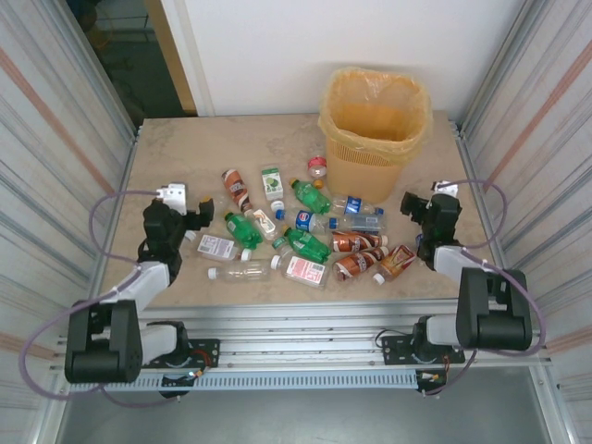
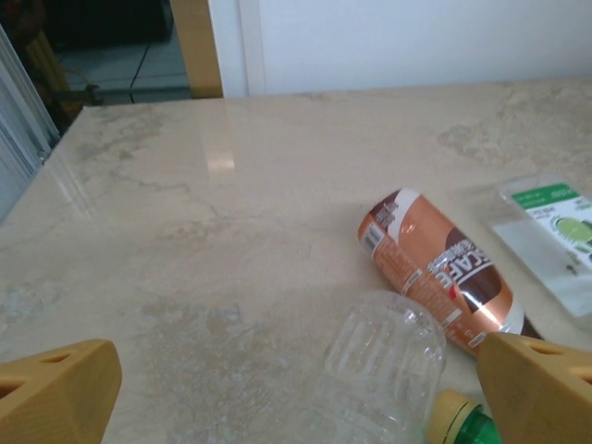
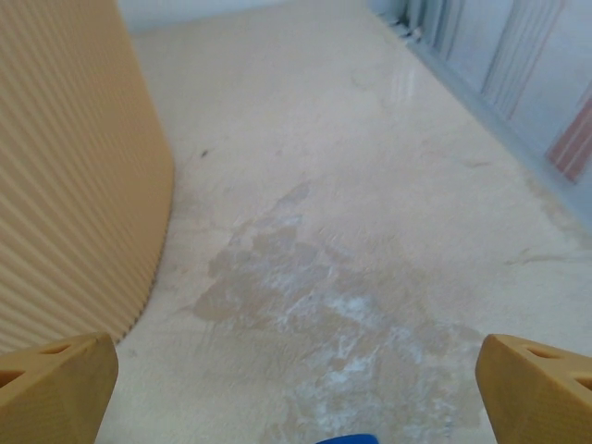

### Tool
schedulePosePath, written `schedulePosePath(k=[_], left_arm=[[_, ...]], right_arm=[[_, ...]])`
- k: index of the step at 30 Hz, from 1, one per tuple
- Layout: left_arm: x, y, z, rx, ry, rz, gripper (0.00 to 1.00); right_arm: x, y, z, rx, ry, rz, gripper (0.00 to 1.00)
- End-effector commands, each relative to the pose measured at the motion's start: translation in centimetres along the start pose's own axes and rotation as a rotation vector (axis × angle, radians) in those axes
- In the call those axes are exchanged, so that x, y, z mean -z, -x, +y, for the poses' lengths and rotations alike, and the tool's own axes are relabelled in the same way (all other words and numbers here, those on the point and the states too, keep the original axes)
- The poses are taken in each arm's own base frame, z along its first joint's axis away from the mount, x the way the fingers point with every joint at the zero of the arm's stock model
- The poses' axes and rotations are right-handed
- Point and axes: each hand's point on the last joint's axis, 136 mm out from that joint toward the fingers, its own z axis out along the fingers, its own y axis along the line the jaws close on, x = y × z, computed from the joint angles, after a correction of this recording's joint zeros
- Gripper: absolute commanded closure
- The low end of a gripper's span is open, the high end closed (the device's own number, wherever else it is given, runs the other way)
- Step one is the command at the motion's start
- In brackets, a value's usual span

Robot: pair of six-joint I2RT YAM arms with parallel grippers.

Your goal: Put the plastic bottles in the bin

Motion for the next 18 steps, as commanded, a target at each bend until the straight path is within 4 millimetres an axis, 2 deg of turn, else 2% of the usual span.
schedulePosePath(k=[1, 5, 9, 12, 18], left_arm=[[1.3, 1.5, 0.3, 0.045, 0.037, 0.018, 0.01], [3.0, 2.7, -0.2, 0.101, 0.038, 0.004, 0.01], [4.5, 3.4, -0.5, 0.201, 0.041, 0.004, 0.01], [5.1, 3.8, -1.1, 0.268, 0.010, 0.022, 0.01], [5.8, 3.8, -2.9, 0.384, -0.087, 0.058, 0.01]], right_arm=[[1.3, 1.9, -1.0, -0.103, -0.054, 0.014, 0.02], [3.2, 1.9, -1.0, -0.148, -0.072, 0.058, 0.02], [5.6, 1.3, -2.9, -0.233, -0.178, 0.144, 0.02], [7.3, 0.4, -3.9, -0.257, -0.222, 0.248, 0.02], [10.1, -2.0, -3.8, -0.280, -0.202, 0.443, 0.02]])
